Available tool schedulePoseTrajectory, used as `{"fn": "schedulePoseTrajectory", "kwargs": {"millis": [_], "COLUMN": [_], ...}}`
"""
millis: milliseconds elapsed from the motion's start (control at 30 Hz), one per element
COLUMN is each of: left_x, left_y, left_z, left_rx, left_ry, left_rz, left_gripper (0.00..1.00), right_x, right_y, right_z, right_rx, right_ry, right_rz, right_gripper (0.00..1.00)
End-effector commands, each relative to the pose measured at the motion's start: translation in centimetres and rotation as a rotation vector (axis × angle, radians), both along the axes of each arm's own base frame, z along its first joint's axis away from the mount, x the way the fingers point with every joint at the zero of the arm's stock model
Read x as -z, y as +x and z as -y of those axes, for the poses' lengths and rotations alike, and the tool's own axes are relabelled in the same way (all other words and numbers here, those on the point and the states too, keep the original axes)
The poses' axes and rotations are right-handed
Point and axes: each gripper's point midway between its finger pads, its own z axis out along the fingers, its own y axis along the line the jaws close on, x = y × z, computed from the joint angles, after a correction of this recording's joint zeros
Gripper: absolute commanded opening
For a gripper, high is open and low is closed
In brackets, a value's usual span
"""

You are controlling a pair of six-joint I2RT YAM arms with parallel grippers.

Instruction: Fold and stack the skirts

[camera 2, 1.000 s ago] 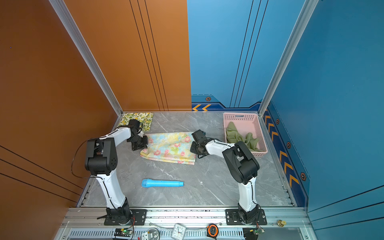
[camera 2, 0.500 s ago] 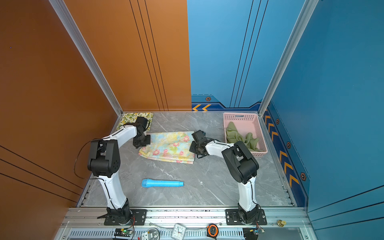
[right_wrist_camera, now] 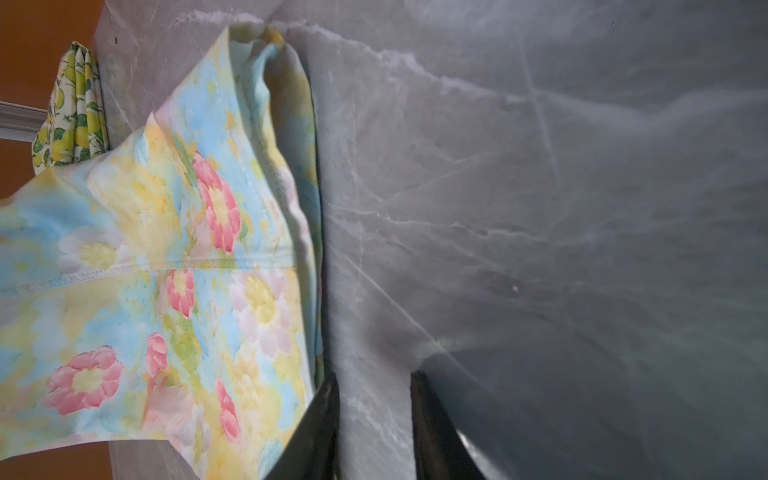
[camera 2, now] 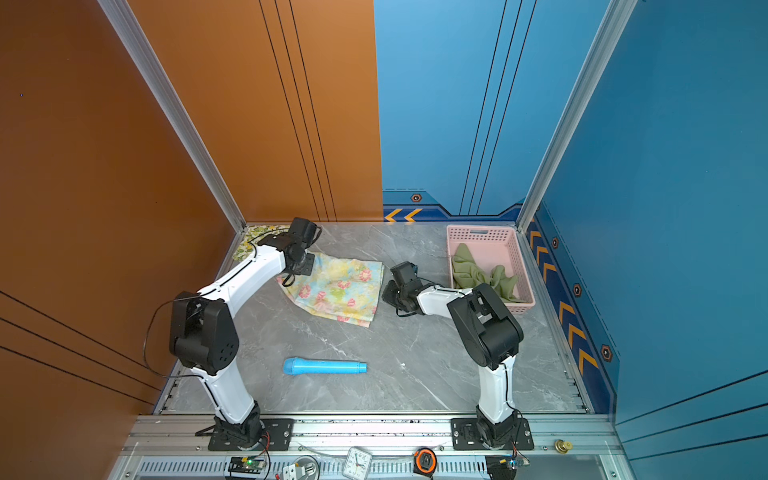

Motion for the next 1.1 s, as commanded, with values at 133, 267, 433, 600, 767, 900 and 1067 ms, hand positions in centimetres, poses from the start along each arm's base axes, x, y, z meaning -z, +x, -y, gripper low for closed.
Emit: {"fn": "schedulePoseTrajectory", "kwargs": {"millis": [133,267,433,600,767,900,1067], "left_x": [-1.6,-1.2,-0.4,1.1,3.3,4.9,6.5], "left_y": [-0.8,-1.5,-2.5,-3.9,-5.0,-5.3,-5.2], "left_z": [4.4,7.1,10.7,14.8,18.3,20.0,21.6], "left_rx": [0.101,0.163,0.246,0.364,0.447,0.475,0.492], "left_ry": [0.058,0.067,0.065,0.080,0.087,0.071,0.037], "left_rz": [0.029,0.024,0.011,-0.027,-0.072,-0.103,-0.140], "left_gripper": [0.00,0.00,0.00,0.00,0.00,0.00,0.00], "right_x": [2.4,3.0,4.0,5.1,5.5,5.8,6.0], "right_y": [-0.6,-0.4,-0.3,-0.4,-0.6,-0.8,-1.1], "right_z": [-1.8,-2.4,-2.7,-2.6,-2.4,-2.2,-2.0], "right_rx": [0.032,0.050,0.073,0.091,0.110,0.113,0.123], "right_ry": [0.091,0.123,0.157,0.160,0.173,0.170,0.174], "right_rz": [-0.059,-0.066,-0.076,-0.087,-0.089,-0.093,-0.096], "right_gripper": [0.30,0.23,0.08,0.01,0.00,0.00,0.00]}}
